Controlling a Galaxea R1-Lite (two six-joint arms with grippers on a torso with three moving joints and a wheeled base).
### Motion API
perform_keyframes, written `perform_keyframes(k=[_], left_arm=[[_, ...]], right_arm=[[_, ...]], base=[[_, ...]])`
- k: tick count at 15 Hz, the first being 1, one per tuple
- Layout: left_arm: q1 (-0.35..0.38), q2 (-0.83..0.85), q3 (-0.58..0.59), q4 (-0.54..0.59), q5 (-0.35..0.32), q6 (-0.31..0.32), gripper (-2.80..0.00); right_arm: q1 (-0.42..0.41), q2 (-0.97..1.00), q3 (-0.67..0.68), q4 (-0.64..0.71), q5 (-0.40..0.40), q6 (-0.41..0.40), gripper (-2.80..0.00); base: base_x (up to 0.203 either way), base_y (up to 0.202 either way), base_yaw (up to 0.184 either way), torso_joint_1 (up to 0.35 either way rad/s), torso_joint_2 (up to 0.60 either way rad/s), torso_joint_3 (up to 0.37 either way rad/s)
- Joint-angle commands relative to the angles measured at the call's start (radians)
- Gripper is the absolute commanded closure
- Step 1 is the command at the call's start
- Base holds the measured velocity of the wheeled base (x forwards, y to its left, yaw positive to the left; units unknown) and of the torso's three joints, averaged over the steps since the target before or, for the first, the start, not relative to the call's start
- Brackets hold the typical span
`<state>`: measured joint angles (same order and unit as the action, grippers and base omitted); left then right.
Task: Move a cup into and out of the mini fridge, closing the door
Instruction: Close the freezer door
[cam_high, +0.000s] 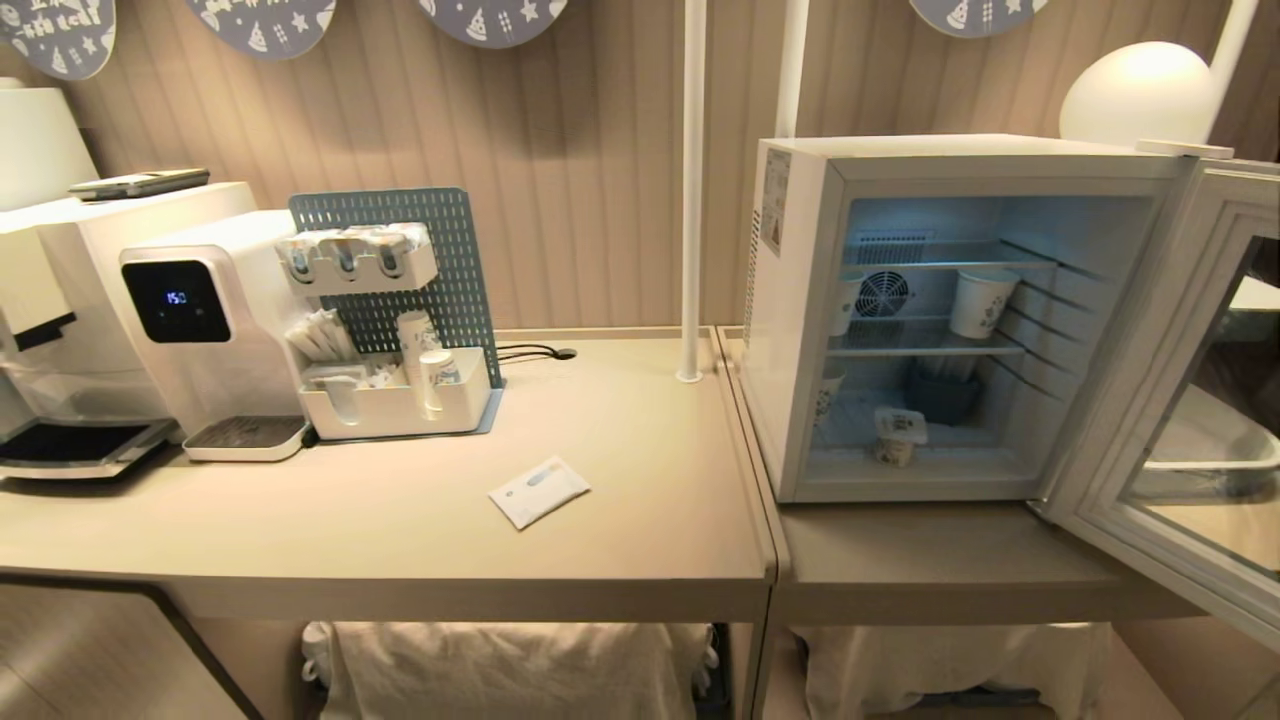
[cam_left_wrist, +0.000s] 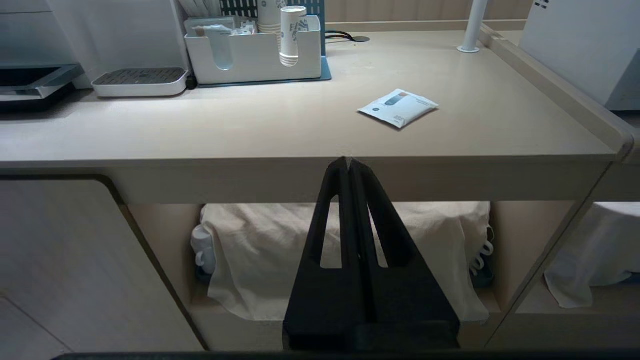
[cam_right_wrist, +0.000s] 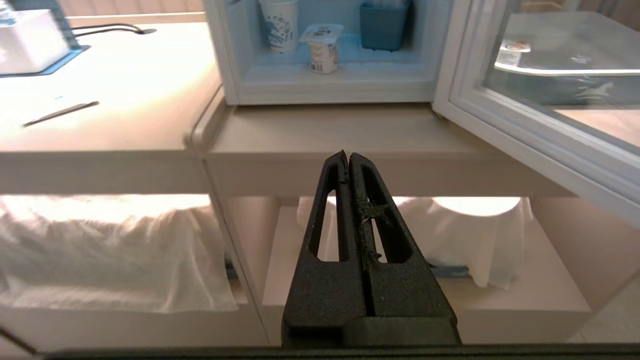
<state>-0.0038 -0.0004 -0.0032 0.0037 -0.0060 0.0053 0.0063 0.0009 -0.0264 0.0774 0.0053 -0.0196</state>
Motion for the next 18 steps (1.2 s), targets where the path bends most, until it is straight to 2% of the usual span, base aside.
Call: perform_keyframes(k=[1, 5, 11, 18], left_arm=[[0.001, -0.001, 0.000, -0.001, 0.000, -0.001, 0.00], [0.001, 0.000, 0.000, -0.002, 0.000, -0.001, 0.00], [0.001, -0.001, 0.000, -0.001, 0.000, 0.001, 0.00], [0.001, -0.001, 0.000, -0.001, 0.000, 0.000, 0.00]], right_arm=[[0.000, 0.002, 0.000, 0.001, -0.001, 0.000, 0.00], [0.000, 0.002, -0.001, 0.001, -0.002, 0.004, 0.00], [0.000, 0.002, -0.001, 0.002, -0.002, 0.004, 0.00], [0.000, 0.002, -0.001, 0.002, -0.002, 0.004, 0.00]], base=[[-0.182, 0.000, -0.007, 0.004, 0.00, 0.005], [-0.161, 0.000, 0.000, 0.001, 0.00, 0.002], [0.000, -0.010, -0.002, 0.001, 0.00, 0.000], [0.000, -0.178, 0.002, 0.002, 0.00, 0.003]])
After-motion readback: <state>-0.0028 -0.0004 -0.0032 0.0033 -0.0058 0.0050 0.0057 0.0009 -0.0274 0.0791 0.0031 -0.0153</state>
